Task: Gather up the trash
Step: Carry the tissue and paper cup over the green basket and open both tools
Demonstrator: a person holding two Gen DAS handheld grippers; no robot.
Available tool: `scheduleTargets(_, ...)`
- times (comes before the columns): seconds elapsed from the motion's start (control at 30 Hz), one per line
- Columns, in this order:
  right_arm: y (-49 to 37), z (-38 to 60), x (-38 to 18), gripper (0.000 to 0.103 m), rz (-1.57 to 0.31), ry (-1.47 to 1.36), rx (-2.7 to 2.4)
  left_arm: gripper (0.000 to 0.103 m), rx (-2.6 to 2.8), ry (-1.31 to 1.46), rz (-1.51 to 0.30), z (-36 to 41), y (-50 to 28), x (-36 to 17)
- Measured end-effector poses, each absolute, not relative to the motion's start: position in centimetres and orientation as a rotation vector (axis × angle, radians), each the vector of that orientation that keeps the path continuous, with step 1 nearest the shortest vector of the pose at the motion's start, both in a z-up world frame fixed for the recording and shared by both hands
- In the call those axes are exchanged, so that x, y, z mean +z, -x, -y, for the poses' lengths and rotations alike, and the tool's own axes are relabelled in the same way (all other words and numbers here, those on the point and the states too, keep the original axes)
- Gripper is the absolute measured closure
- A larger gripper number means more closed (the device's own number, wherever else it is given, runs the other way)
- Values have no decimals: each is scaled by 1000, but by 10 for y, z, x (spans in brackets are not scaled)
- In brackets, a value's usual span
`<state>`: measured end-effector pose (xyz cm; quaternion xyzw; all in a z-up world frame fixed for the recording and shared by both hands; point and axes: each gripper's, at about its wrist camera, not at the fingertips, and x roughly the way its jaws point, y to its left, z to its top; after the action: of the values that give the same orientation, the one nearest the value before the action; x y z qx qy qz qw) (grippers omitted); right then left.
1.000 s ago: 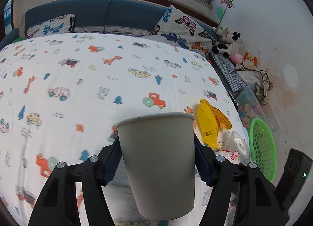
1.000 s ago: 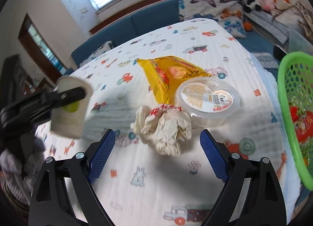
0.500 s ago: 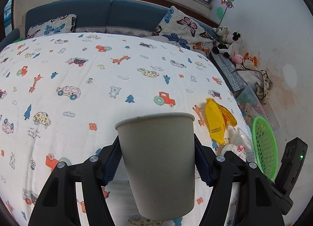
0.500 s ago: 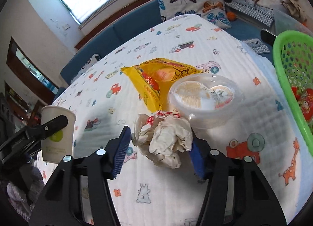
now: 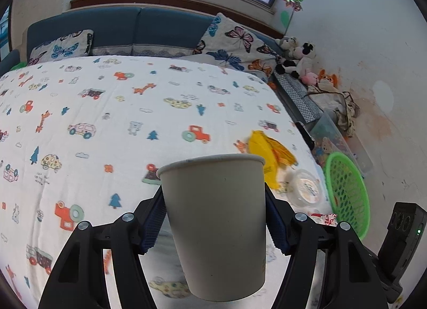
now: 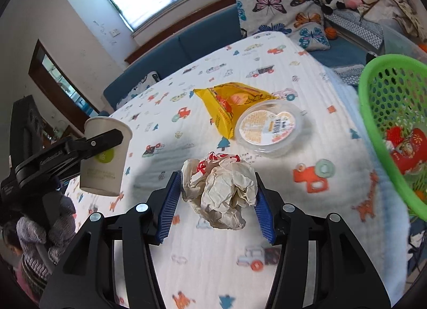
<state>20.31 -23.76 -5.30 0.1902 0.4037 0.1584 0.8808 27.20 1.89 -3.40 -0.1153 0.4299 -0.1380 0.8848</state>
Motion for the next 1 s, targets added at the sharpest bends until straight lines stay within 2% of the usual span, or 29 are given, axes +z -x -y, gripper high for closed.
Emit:
scheduleTargets(0.7,-170,407,-43,47,-798,-327,10,38,-457,146,-879,95,-252,-6)
scheduleTargets(1.0,-169,461,-60,39,-815,-324,-88,38,-522,78,-885,160,-255,0)
